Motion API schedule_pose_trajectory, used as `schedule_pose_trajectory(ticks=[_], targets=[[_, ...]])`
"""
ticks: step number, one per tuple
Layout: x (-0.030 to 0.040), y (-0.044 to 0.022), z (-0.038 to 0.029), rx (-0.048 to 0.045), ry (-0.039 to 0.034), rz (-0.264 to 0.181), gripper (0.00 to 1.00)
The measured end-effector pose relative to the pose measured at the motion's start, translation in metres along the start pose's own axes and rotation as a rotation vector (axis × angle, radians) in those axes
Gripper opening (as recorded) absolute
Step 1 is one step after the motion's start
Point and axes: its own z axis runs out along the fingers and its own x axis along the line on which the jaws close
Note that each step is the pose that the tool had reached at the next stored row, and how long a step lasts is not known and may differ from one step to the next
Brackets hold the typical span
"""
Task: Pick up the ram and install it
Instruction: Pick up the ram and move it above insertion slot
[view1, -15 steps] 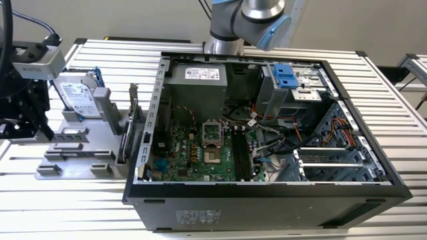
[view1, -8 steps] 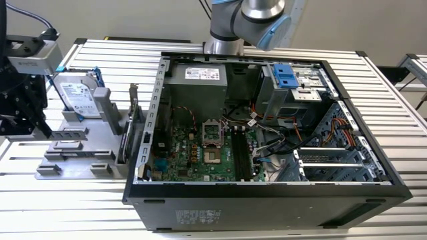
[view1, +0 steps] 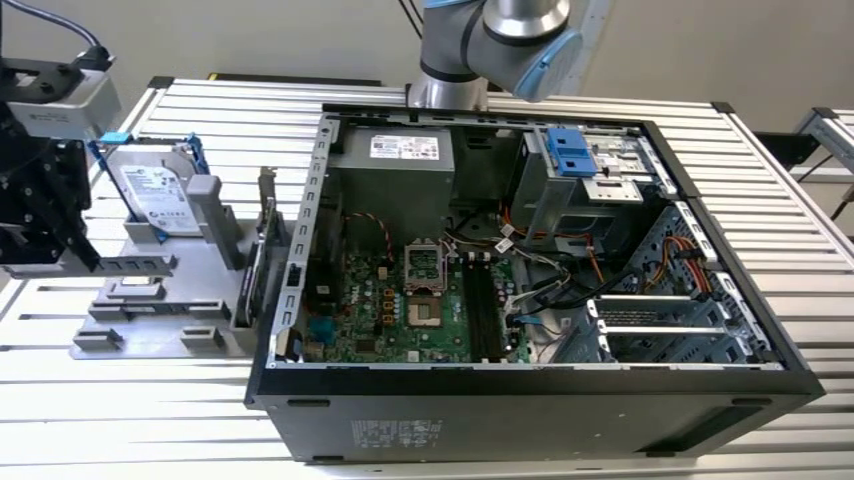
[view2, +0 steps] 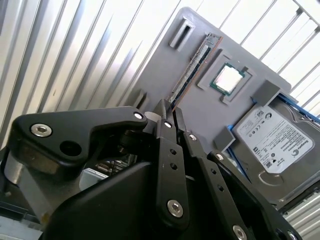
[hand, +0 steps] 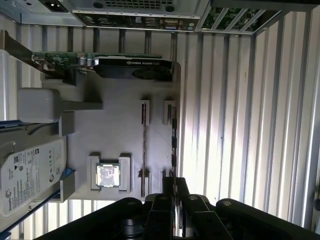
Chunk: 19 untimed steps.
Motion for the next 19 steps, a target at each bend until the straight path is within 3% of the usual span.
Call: schedule_pose_trajectory(ticks=[19], targets=[[-0.0001,-0.0002,-0.0151,-0.0001,0.0001,0.000,0.00]])
